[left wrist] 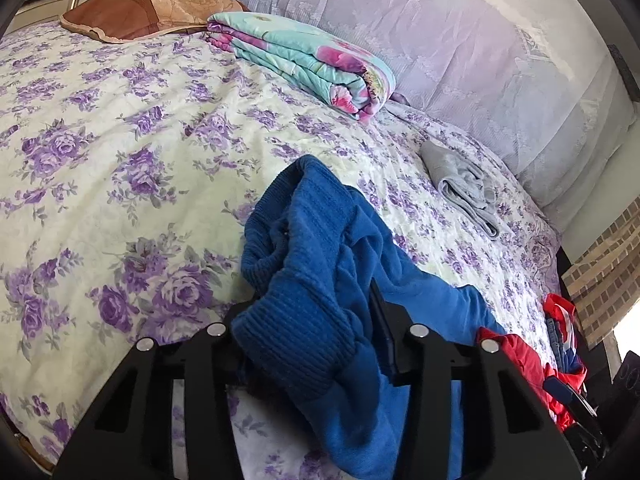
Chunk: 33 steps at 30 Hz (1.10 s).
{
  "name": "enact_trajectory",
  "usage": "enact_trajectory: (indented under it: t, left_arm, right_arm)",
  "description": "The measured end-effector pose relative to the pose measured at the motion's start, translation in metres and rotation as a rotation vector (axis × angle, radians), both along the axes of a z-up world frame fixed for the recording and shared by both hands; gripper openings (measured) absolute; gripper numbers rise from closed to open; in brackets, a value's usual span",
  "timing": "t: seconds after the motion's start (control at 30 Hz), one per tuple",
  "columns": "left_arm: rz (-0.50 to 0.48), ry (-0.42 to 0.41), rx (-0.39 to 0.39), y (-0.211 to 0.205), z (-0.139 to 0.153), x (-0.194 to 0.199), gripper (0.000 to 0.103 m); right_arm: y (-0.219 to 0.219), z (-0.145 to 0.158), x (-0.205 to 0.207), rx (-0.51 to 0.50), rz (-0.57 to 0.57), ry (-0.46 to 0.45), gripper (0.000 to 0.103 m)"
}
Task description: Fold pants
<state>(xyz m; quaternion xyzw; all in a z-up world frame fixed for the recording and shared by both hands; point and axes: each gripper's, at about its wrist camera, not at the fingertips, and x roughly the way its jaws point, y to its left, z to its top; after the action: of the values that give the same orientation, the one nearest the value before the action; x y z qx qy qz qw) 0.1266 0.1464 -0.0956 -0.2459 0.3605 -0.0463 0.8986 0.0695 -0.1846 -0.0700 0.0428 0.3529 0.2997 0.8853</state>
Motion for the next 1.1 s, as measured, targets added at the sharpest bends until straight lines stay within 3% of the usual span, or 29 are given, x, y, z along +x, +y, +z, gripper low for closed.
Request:
enact_trajectory:
  t: [0.1, 0.23, 0.4, 0.67, 0.8, 0.93, 1.1]
  left_arm:
    - [0.001, -0.016, 0.016, -0.005, 0.008, -0.005, 0.041]
    - [0.003, -0.062, 0.091, -0.021, 0.030, -0.016, 0.040]
    - [-0.028, -0.172, 0.254, -0.061, 0.068, -0.035, 0.040]
    - [-0.254, -0.313, 0.396, -0.162, 0.116, -0.057, 0.035]
    - [-0.409, -0.336, 0.460, -0.228, 0.110, -0.063, 0.034]
    - [-0.552, -0.307, 0.534, -0.297, 0.077, -0.070, 0.034]
    - [-0.645, -0.256, 0.571, -0.339, 0.036, -0.075, 0.033]
  right_arm:
    - [-0.013, -0.040, 0.014, -0.068, -0.028, 0.196, 0.097]
    - [-0.012, -0.037, -0.005, -0.082, -0.003, 0.060, 0.098]
    - [-0.062, -0.012, -0.010, 0.124, -0.081, -0.024, 0.099]
    - [-0.151, -0.031, 0.002, 0.382, -0.320, 0.087, 0.099]
    - [-0.180, -0.039, -0.007, 0.462, -0.384, 0.089, 0.099]
    - [-0.196, -0.042, -0.013, 0.482, -0.416, 0.061, 0.099]
    - [-0.220, -0.049, -0.024, 0.518, -0.462, 0.057, 0.099]
